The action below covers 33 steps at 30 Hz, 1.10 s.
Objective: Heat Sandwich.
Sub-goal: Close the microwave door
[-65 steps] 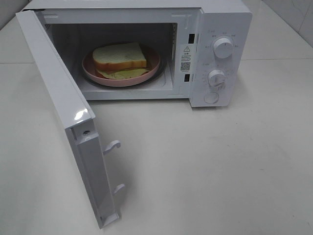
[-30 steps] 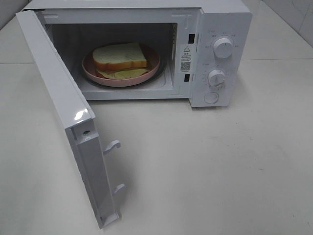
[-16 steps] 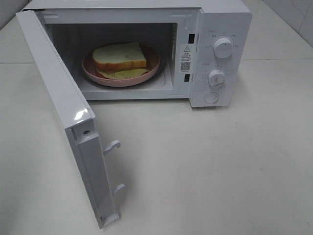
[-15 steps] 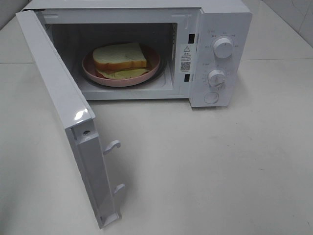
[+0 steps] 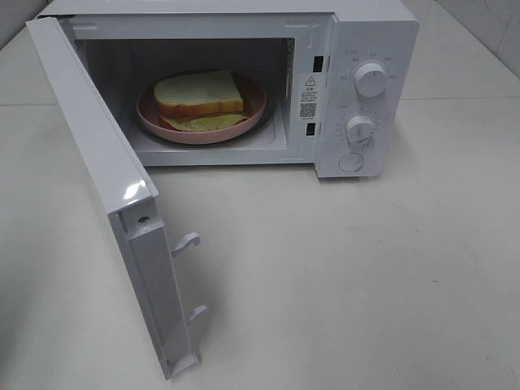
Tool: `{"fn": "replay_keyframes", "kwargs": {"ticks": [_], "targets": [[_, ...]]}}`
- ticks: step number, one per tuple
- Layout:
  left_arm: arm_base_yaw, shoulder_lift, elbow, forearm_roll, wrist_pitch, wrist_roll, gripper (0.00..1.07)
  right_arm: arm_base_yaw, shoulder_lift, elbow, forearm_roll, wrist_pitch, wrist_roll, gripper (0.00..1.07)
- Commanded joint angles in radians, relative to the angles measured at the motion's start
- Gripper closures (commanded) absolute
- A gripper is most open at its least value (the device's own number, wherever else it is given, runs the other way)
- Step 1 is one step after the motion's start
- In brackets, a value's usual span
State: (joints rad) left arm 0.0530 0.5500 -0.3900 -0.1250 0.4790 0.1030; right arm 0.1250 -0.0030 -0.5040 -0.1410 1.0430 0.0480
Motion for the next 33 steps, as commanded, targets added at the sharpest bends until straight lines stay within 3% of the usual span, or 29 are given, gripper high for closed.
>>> {"fn": "replay_keyframes", "kwargs": {"ticks": [1, 8, 19, 24, 27, 31, 33], "targets": [[-0.003, 0.036, 0.060, -0.008, -0.174, 0.003, 1.06, -0.008, -0.025, 0.002, 0.003, -0.009, -0.015, 0.31], [-0.003, 0.129, 0.174, -0.008, -0.515, 0.012, 1.06, -0.008, -0.025, 0.002, 0.003, -0.009, -0.015, 0.31], [-0.003, 0.331, 0.175, 0.046, -0.832, 0.005, 1.06, -0.008, -0.025, 0.002, 0.003, -0.009, -0.015, 0.31], [-0.003, 0.435, 0.175, 0.142, -0.962, -0.061, 1.06, -0.008, -0.025, 0.002, 0.003, -0.009, -0.015, 0.31], [-0.003, 0.499, 0.175, 0.242, -1.035, -0.147, 1.06, -0.008, -0.025, 0.002, 0.003, -0.009, -0.015, 0.31], [-0.003, 0.541, 0.175, 0.306, -1.076, -0.199, 1.06, -0.008, -0.025, 0.002, 0.003, -0.009, -0.015, 0.31], [-0.003, 0.580, 0.175, 0.361, -1.135, -0.260, 1.06, -0.008, -0.025, 0.002, 0.003, -0.009, -0.015, 0.31]]}}
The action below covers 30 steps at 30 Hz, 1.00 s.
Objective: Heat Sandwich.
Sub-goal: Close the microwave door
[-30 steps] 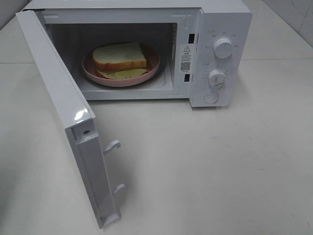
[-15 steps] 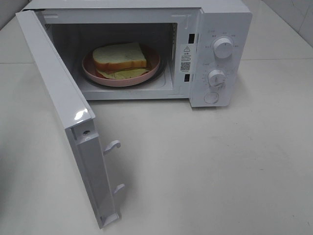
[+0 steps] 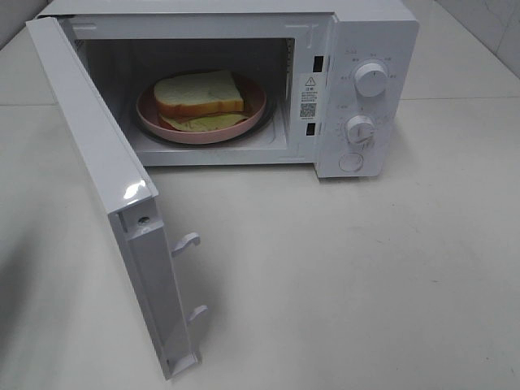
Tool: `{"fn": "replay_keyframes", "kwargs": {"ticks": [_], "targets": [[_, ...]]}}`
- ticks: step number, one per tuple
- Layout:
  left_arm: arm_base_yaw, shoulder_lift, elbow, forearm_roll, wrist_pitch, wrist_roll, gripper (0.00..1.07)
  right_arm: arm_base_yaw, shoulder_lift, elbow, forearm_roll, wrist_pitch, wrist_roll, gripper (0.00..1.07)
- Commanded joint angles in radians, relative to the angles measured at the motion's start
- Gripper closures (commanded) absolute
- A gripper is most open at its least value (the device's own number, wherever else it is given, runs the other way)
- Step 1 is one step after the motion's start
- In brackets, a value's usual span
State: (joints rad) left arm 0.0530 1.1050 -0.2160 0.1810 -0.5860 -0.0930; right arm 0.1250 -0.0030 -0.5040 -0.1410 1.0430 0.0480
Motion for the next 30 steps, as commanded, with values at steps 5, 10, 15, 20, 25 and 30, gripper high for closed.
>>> {"fn": "replay_keyframes", "kwargs": {"ticks": [5, 10, 15, 20, 25, 30], "targets": [[-0.003, 0.084, -0.001, 0.151, -0.138, -0.133, 1.06, -0.008, -0.025, 0.002, 0.003, -0.009, -0.015, 0.31], [-0.003, 0.151, -0.008, 0.270, -0.252, -0.189, 1.06, -0.008, -0.025, 0.002, 0.003, -0.009, -0.015, 0.31], [-0.068, 0.222, -0.049, 0.314, -0.270, -0.197, 1.06, -0.008, -0.025, 0.002, 0.003, -0.009, -0.015, 0.31], [-0.165, 0.272, -0.058, 0.269, -0.272, -0.125, 1.06, -0.008, -0.025, 0.002, 0.003, -0.009, -0.015, 0.31], [-0.252, 0.322, -0.058, 0.188, -0.288, -0.101, 1.06, -0.008, -0.025, 0.002, 0.003, -0.009, -0.015, 0.31], [-0.327, 0.370, -0.058, 0.106, -0.322, -0.054, 1.06, -0.008, -0.025, 0.002, 0.003, -0.009, -0.015, 0.31]]}}
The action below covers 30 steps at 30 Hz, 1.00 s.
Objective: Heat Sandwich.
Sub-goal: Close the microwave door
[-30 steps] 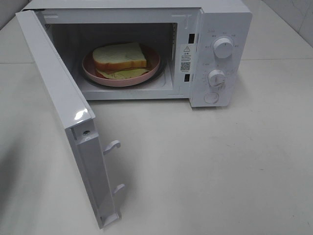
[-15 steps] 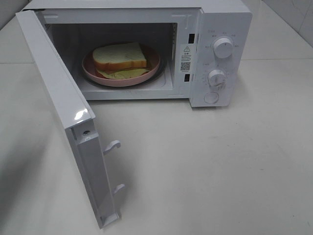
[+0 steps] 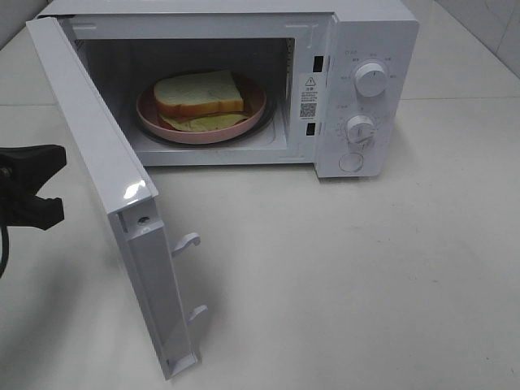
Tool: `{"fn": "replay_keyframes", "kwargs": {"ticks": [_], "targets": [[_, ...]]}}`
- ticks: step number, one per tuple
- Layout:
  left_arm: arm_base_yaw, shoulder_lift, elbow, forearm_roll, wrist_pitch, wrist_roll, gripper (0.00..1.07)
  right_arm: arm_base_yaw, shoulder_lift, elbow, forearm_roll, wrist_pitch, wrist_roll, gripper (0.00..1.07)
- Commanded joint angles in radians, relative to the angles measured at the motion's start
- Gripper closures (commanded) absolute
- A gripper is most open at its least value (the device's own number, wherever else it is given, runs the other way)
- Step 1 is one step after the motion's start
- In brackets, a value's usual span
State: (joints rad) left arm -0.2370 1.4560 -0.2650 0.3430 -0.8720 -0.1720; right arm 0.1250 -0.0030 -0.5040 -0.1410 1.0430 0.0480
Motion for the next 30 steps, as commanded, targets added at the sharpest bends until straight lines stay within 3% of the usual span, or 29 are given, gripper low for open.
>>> {"fn": "replay_keyframes", "kwargs": {"ticks": [1, 11, 16, 30], "targets": [[-0.037, 0.019, -0.009, -0.056, -0.036, 0.025, 1.06, -0.008, -0.025, 0.002, 0.003, -0.009, -0.015, 0.31], [-0.184, 0.089, -0.047, -0.251, -0.066, 0.062, 1.06, -0.008, -0.025, 0.002, 0.003, -0.009, -0.015, 0.31], [-0.217, 0.111, -0.079, -0.283, -0.062, 0.082, 1.06, -0.008, -0.025, 0.002, 0.003, -0.009, -0.015, 0.31], [-0.353, 0.216, -0.299, -0.343, 0.069, 0.110, 1.06, -0.008, -0.025, 0.002, 0.003, -0.009, -0.015, 0.31]]}}
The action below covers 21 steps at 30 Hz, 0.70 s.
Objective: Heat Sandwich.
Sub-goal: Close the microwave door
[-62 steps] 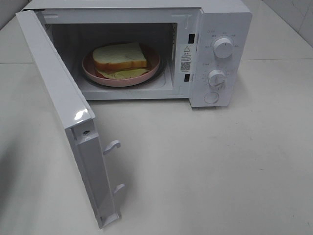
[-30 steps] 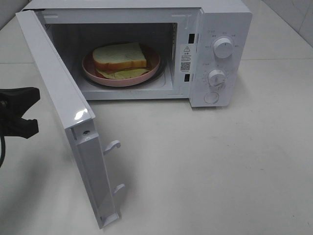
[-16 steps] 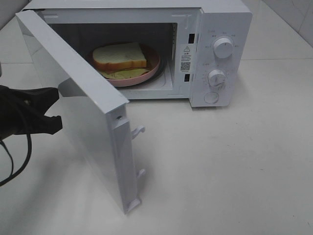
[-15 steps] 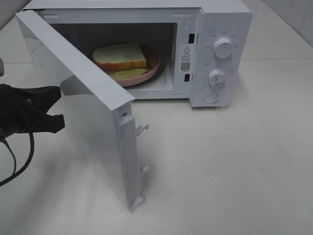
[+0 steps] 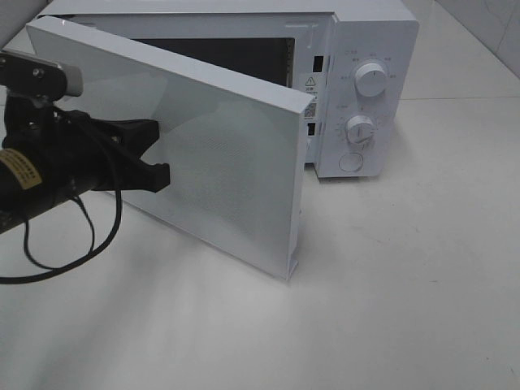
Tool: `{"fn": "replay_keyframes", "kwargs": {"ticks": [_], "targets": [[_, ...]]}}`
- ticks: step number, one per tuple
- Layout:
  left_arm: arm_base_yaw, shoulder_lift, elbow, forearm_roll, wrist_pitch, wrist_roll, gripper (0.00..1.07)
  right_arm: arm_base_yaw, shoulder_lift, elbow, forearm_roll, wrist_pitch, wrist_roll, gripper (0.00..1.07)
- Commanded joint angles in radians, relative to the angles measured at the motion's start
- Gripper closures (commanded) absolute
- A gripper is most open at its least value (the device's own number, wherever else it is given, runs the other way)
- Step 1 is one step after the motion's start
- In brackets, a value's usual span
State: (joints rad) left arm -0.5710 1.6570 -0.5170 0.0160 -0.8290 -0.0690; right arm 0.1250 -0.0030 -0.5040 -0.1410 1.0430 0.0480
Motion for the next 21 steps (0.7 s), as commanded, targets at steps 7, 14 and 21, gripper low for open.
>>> {"fn": "replay_keyframes", "kwargs": {"ticks": [7, 14, 21], "targets": [[-0.062, 0.077, -0.164, -0.026, 0.049, 0.007, 1.06, -0.008, -0.025, 0.002, 0.003, -0.009, -0.015, 0.31], [-0.115, 0.160, -0.300, -0.028, 0.100, 0.007, 1.06, -0.008, -0.025, 0.002, 0.003, -0.009, -0.015, 0.31], [-0.135, 0.224, -0.390, -0.030, 0.119, 0.007, 1.06, -0.008, -0.025, 0.002, 0.003, -0.009, -0.015, 0.31]]}}
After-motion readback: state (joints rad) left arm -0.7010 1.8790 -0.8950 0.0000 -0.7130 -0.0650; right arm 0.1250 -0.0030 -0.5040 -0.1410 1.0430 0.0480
